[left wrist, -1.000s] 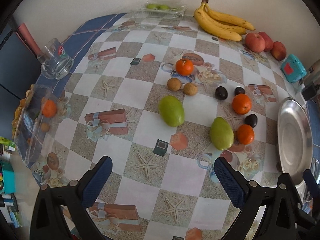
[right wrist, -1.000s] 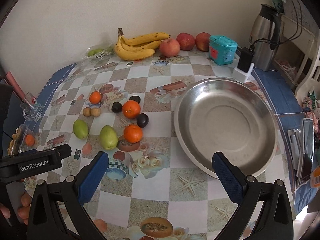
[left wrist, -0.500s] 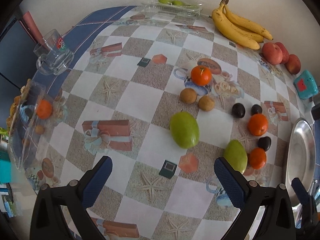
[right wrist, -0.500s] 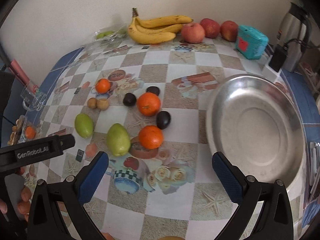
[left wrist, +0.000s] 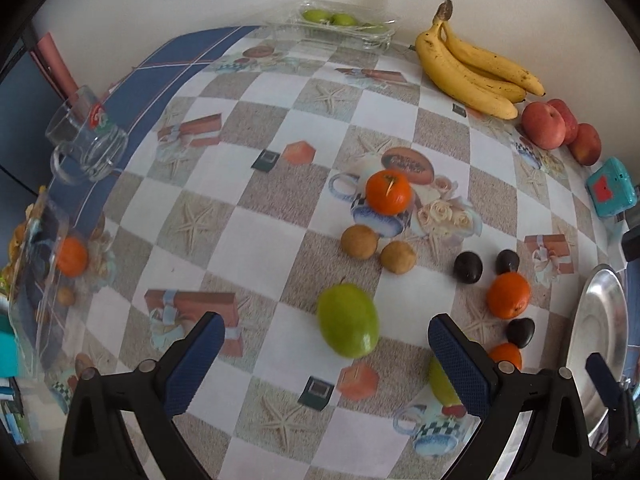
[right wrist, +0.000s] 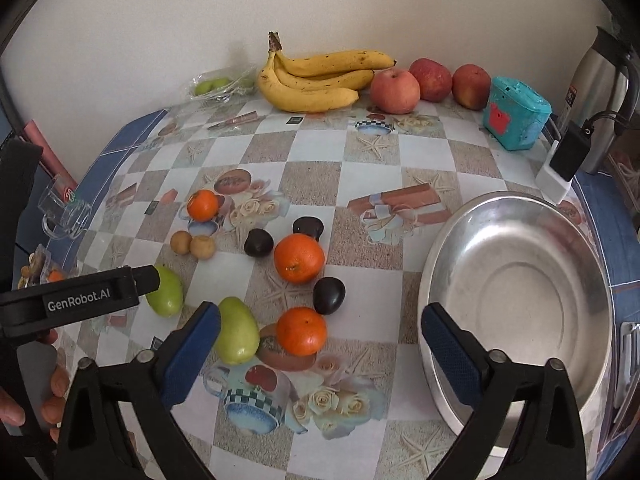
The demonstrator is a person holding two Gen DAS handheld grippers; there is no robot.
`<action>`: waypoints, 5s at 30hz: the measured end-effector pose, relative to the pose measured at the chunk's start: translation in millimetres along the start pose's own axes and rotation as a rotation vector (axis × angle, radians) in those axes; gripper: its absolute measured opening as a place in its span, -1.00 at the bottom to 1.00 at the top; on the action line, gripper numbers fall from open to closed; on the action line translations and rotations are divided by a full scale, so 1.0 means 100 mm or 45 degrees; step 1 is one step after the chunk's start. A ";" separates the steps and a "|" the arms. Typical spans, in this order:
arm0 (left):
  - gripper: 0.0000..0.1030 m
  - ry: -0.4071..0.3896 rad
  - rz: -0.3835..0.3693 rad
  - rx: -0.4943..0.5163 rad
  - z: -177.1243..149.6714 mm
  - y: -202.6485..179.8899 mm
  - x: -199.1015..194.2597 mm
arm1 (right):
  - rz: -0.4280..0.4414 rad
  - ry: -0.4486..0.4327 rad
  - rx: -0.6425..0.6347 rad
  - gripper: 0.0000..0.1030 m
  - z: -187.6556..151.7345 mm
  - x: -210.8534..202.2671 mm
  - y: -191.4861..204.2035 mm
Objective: Organize fruits
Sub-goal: 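Grasp the small orange with the right tool while the left tool grasps the green mango, then carry the orange into the steel bowl and open the right tool while the left tool drops the mango there, then move the right tool to the dark plum while the left tool moves to a green pear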
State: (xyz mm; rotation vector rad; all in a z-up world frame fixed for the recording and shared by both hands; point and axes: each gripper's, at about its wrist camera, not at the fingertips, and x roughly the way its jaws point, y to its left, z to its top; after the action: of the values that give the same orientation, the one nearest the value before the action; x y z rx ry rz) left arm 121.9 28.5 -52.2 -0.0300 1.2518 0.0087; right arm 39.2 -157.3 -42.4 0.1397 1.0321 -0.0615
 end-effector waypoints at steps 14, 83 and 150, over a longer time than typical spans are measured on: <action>0.56 0.096 -0.060 -0.040 -0.02 -0.03 0.30 | 0.027 0.168 0.015 0.39 -0.12 0.44 0.02; -0.18 0.013 -0.418 0.544 -0.74 -2.14 -0.24 | -0.202 0.073 0.469 -0.28 -0.21 -0.16 -1.75; 0.98 0.104 -0.102 -0.039 -0.09 -0.22 0.16 | 0.009 0.101 0.055 0.45 0.04 0.43 -0.14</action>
State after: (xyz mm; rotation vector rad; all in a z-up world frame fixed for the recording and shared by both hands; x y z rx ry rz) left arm 119.1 6.3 -70.0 -0.1075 1.3315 -0.0429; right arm 63.4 -171.1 -78.2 0.1864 1.1101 -0.0720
